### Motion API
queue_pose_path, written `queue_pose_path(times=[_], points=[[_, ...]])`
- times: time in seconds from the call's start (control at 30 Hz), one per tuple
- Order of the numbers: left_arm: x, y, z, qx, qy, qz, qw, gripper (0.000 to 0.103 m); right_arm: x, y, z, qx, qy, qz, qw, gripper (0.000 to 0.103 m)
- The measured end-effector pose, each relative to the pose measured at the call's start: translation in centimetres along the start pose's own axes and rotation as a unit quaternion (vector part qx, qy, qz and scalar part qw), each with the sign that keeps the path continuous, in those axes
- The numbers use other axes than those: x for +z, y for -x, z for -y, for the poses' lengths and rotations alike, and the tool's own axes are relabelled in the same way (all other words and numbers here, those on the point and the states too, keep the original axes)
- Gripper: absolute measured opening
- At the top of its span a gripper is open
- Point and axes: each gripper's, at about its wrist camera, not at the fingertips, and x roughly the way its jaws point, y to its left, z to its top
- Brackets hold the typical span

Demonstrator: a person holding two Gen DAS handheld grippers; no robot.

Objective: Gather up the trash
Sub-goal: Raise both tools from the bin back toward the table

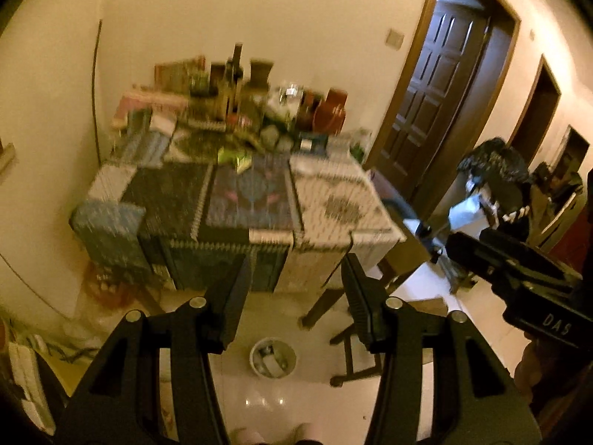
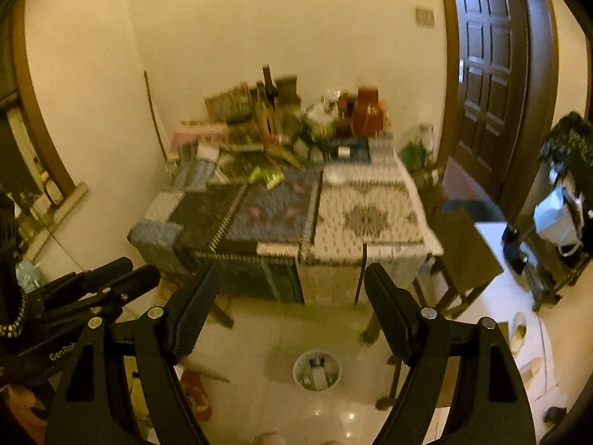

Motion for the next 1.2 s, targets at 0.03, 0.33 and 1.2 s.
queue_pose_path(times=[0.03, 0.33, 1.2], points=[[0.5, 1.0, 0.0, -0.001, -0.002, 0.009, 1.0, 0.049, 0.3, 0.8, -0.4, -0.003, 0.001, 0.01, 1.0, 0.078], [3.7, 7.7, -1.7, -0.012, -0.024, 0.082, 0.9963, 0.051, 2.3, 4.9, -2.4, -0.028, -0.013, 0.086, 0.996, 0.078], [13.9, -4.0, -2.0, 0.029, -0.009, 0.079, 0.9964, 0.069, 10.4, -3.4, 4.0, -0.046, -0.006, 0.083, 0.995, 0.088]])
